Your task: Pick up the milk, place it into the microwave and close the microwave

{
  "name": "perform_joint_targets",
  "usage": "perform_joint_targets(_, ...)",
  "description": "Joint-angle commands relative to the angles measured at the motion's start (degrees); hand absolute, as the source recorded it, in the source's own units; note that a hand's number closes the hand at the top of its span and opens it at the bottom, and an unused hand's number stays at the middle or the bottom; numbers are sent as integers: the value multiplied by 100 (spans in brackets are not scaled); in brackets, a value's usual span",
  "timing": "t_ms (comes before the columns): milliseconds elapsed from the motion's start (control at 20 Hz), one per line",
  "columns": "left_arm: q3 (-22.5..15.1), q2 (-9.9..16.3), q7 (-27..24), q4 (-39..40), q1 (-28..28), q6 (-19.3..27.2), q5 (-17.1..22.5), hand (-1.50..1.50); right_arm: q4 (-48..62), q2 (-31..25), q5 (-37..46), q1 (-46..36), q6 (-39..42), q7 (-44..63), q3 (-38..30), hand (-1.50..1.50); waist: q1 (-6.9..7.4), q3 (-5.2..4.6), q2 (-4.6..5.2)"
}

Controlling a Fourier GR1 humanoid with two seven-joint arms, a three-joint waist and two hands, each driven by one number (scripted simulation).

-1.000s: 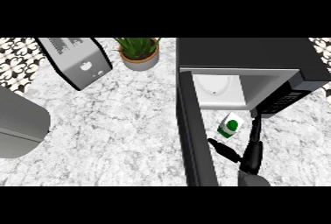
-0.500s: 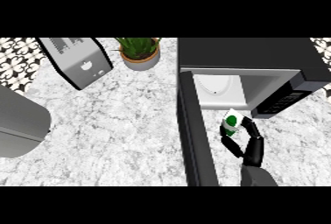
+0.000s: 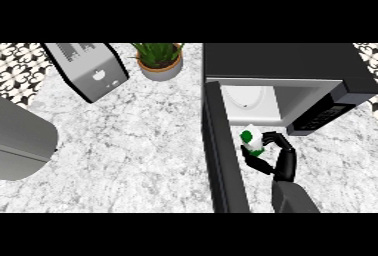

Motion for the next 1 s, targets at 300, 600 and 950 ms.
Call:
perform_joint_targets(300, -113, -78, -124, -147, 50, 11, 237, -150, -189, -1560, 443, 318, 3483, -329, 915, 150, -46, 13, -9)
perform_joint_targets(600, 100, -51, 229, -544, 159, 10, 578, -150, -1003, -1278, 328, 350, 3864, -25, 1119, 150, -78, 6, -19)
perform_joint_targets(950, -163, -76, -15, -446, 386, 173, 274, -150, -2518, -1448, 505, 764, 3246, 1023, 1225, 150, -88, 2, -19)
